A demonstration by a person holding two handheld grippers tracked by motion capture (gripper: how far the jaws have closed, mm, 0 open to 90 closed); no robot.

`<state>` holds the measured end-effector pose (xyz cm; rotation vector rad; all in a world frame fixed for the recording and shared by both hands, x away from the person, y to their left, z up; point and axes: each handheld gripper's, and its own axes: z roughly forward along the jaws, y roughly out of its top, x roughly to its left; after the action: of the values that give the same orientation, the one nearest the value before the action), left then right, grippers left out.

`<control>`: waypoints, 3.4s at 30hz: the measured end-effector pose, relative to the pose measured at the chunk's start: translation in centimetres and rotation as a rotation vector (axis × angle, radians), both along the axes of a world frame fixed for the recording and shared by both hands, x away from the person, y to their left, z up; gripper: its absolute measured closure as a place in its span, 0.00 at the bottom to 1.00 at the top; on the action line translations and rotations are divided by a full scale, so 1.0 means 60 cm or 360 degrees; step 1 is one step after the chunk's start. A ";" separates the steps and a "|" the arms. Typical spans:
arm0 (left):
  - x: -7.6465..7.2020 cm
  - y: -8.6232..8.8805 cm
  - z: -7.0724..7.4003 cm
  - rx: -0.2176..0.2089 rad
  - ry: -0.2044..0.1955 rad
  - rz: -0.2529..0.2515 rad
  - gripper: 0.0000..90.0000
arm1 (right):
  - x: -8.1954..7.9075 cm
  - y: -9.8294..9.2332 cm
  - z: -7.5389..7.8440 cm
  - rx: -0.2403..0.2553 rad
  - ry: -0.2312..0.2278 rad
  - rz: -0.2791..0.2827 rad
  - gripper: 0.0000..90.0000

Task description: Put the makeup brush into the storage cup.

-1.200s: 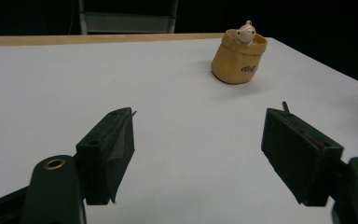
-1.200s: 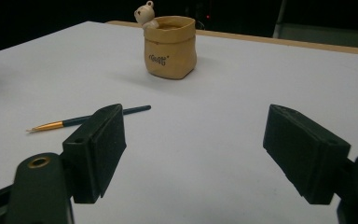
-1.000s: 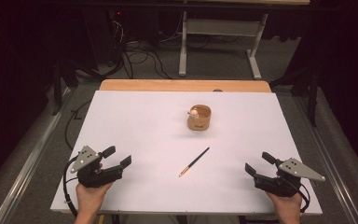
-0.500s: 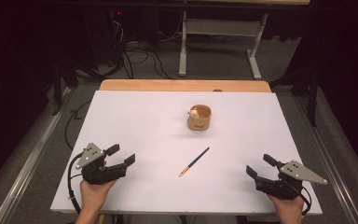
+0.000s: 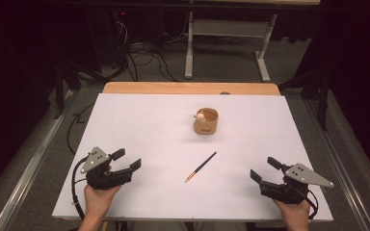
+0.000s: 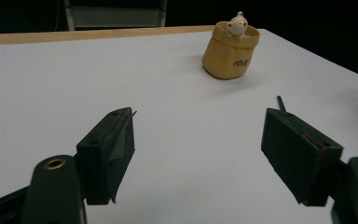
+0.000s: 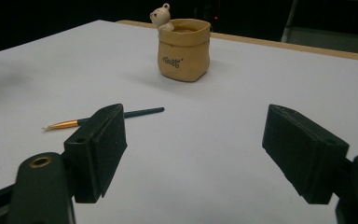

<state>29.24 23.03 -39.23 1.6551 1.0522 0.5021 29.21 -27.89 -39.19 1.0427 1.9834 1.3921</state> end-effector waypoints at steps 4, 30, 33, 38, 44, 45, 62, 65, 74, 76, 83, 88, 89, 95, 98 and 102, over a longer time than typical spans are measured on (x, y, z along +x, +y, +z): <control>-0.002 0.004 0.000 -0.0009 0.0000 0.0015 0.29 | 0.003 0.003 0.003 0.0014 -0.0011 0.0013 0.26; -0.008 0.008 -0.001 -0.0012 0.0005 0.0040 0.29 | 0.015 0.029 0.029 0.0023 -0.0038 0.0118 0.27; -0.009 0.007 -0.001 -0.0011 0.0005 0.0039 0.29 | 0.017 0.032 0.035 0.0034 -0.0036 0.0139 0.27; -0.009 0.009 -0.001 -0.0014 0.0005 0.0042 0.29 | 0.023 0.041 0.043 0.0025 -0.0041 0.0168 0.27; -0.009 0.007 -0.001 -0.0010 0.0004 0.0036 0.29 | 0.029 0.050 0.053 0.0013 -0.0051 0.0186 0.27; -0.009 0.007 -0.001 -0.0010 0.0004 0.0035 0.29 | 0.029 0.051 0.055 0.0017 -0.0049 0.0186 0.27; -0.010 0.009 0.000 -0.0016 0.0000 0.0045 0.29 | 0.044 0.067 0.063 0.0019 -0.0057 0.0216 0.27; -0.010 0.008 -0.001 -0.0009 0.0003 0.0040 0.29 | 0.049 0.071 0.063 0.0018 -0.0055 0.0229 0.27; -0.011 0.009 0.000 -0.0013 0.0001 0.0043 0.29 | 0.060 0.085 0.065 0.0027 -0.0043 0.0248 0.27; -0.010 0.008 -0.001 -0.0008 0.0004 0.0040 0.29 | 0.064 0.090 0.066 0.0020 -0.0043 0.0253 0.27; -0.011 0.009 -0.001 -0.0013 0.0004 0.0041 0.29 | 0.073 0.103 0.067 0.0027 -0.0038 0.0272 0.28; -0.010 0.007 -0.001 -0.0011 0.0005 0.0037 0.29 | 0.077 0.109 0.068 0.0023 -0.0037 0.0282 0.28; -0.010 0.007 -0.001 -0.0012 0.0004 0.0035 0.29 | 0.078 0.111 0.069 0.0022 -0.0037 0.0281 0.28; -0.010 0.009 -0.001 -0.0016 0.0005 0.0038 0.29 | 0.084 0.119 0.069 0.0027 -0.0026 0.0290 0.28; -0.010 0.008 -0.001 -0.0015 0.0004 0.0038 0.29 | 0.089 0.124 0.068 0.0025 -0.0025 0.0296 0.28; -0.009 0.007 -0.002 -0.0018 0.0008 0.0034 0.29 | 0.094 0.131 0.068 0.0020 -0.0024 0.0305 0.29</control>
<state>28.69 23.45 -39.33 1.6375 1.0756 0.5056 34.82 -20.05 -35.13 0.8627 2.1120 1.5076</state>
